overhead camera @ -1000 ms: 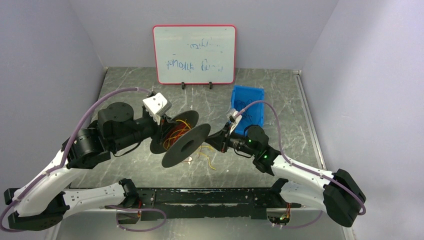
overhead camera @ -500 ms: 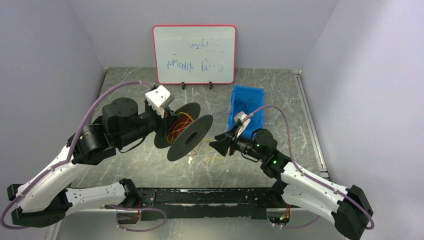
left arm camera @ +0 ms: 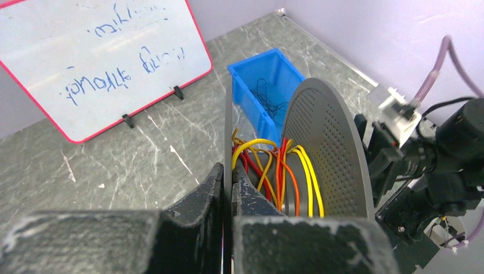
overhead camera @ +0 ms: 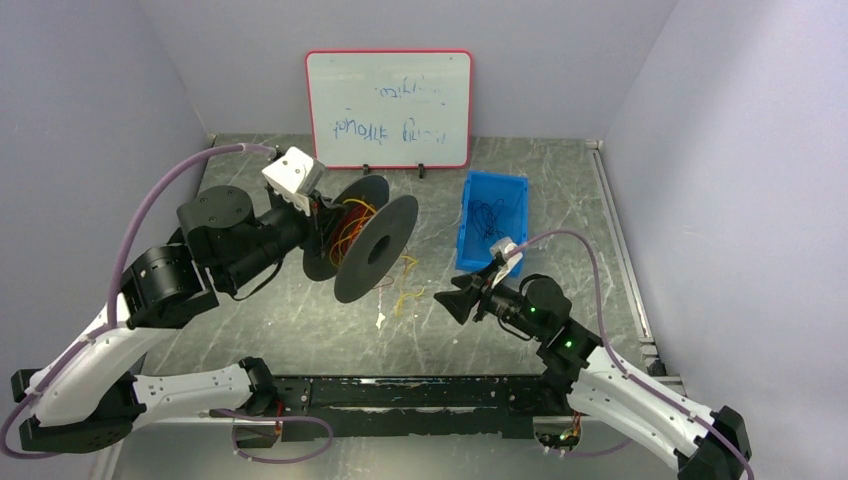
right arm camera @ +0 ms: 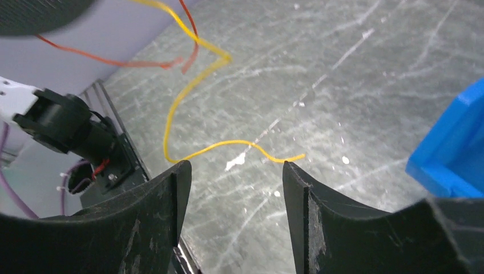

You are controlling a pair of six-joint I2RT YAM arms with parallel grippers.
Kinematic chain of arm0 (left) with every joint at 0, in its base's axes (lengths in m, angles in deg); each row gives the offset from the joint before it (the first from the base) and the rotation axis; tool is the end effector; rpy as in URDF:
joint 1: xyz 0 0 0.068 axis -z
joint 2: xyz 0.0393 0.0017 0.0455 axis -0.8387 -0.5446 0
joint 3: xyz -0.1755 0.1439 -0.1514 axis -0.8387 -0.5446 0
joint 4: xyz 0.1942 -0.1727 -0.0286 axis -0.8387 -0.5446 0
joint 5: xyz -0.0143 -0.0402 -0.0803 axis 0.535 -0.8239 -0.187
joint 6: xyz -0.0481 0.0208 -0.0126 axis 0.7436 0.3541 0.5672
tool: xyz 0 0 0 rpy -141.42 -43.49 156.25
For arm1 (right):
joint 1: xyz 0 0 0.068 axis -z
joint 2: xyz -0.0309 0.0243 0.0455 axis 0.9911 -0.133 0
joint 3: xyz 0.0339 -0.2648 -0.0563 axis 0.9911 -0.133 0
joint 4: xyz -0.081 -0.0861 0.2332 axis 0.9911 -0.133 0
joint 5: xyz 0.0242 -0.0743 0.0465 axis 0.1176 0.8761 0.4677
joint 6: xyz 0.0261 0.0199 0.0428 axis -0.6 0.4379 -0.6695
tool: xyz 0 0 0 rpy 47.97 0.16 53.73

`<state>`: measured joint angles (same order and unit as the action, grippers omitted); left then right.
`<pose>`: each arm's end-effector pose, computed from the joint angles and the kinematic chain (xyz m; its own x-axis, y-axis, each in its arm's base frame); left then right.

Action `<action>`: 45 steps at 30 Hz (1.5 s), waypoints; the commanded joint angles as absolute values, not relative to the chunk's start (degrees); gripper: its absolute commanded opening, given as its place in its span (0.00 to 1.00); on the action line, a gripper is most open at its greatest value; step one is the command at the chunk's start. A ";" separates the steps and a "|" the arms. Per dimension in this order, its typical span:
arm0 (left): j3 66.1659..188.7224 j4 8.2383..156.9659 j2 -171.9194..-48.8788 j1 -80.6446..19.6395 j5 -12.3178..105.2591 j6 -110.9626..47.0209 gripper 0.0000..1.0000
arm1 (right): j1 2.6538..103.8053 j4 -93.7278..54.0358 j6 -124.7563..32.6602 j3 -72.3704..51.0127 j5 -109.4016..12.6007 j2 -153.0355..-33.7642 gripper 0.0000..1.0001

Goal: Wrap the cables

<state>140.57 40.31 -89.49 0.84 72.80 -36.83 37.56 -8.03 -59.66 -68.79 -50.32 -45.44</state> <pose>0.0906 -0.1234 0.4878 -0.1615 0.0476 -0.9857 0.6274 0.7759 -0.0653 0.1092 0.1168 0.2414 -0.3342 0.1531 -0.9300 -0.7423 0.5652 0.3598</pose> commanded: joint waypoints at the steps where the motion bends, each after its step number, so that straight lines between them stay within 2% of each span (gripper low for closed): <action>1: 144.92 45.97 -89.40 1.09 75.22 -35.25 0.07 | 37.78 -7.61 -59.51 -72.68 -48.17 -45.16 0.63; 12: 149.92 43.40 -91.81 1.10 72.92 -34.96 0.07 | 37.70 24.09 -50.29 -84.53 -52.78 -53.12 0.63; 21: 151.49 41.12 -92.07 1.09 71.30 -35.02 0.07 | 34.88 36.99 -41.07 -85.75 -56.72 -59.35 0.63; 29: 152.66 38.77 -91.85 1.09 69.81 -34.76 0.07 | 25.96 33.33 -25.13 -81.54 -47.07 -64.17 0.64; 35: 151.96 38.86 -91.33 1.09 68.91 -34.93 0.07 | 23.89 34.29 -16.85 -79.22 -42.09 -69.72 0.63; 45: 151.64 38.32 -90.33 1.12 68.61 -35.12 0.07 | 21.90 30.54 -11.04 -74.11 -41.82 -76.66 0.50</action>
<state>149.99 34.70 -91.90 0.86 69.67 -35.61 22.89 30.90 -14.63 -76.16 -42.61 -75.02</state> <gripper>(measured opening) 0.088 0.521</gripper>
